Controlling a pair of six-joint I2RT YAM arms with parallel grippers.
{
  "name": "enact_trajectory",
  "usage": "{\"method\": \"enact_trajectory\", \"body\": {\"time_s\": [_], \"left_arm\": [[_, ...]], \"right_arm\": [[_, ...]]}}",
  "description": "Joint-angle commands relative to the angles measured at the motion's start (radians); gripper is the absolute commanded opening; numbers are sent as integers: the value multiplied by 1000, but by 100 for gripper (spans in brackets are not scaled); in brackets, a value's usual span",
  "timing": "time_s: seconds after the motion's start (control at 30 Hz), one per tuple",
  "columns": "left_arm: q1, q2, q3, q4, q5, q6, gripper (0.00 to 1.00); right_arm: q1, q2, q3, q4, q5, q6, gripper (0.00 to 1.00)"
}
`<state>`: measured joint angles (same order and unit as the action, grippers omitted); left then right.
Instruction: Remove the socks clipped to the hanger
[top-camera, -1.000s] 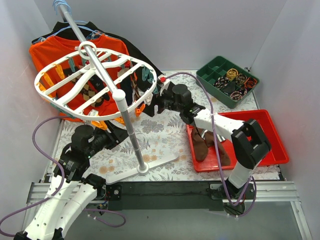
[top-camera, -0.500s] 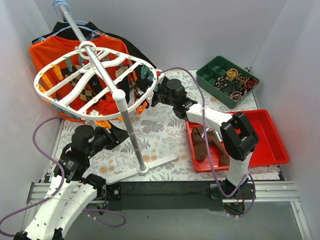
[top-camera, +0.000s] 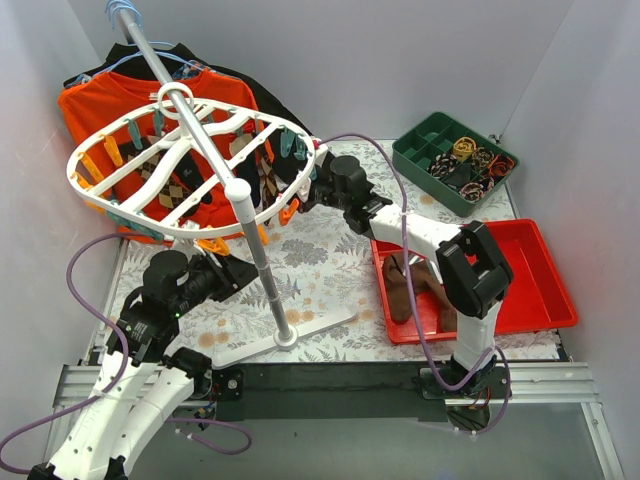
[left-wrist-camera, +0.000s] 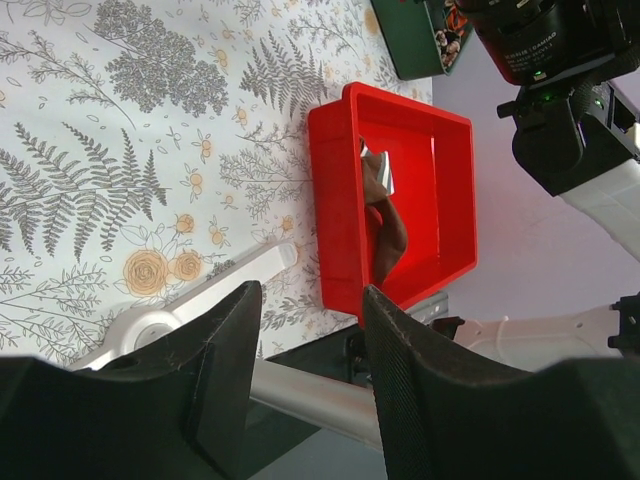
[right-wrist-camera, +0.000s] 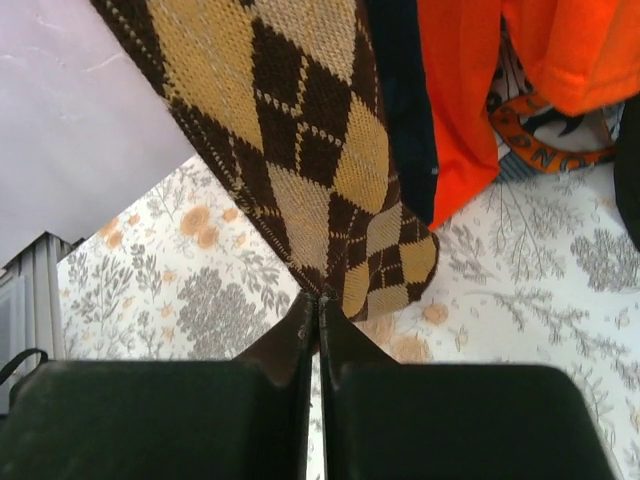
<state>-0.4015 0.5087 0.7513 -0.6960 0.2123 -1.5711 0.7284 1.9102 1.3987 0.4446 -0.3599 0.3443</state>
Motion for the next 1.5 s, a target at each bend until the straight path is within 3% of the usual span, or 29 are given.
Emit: {"method": "enact_trajectory", "body": {"time_s": [0.0,0.37,0.83,1.47], "left_arm": [[-2,13,13,33,45,31,45],[-2,67,7,138,188,48,55],[-2,106,-75,317,403,16,57],[-2,100,-76,408,427,-41,60]], "right_arm": [[2,-146,-84,3,18,1,1],[43,-436,-242,-141,67,-14,1],[152,-712,-472,-251,162,84,1],[381,-775,-483,-330,286,177,1]]}}
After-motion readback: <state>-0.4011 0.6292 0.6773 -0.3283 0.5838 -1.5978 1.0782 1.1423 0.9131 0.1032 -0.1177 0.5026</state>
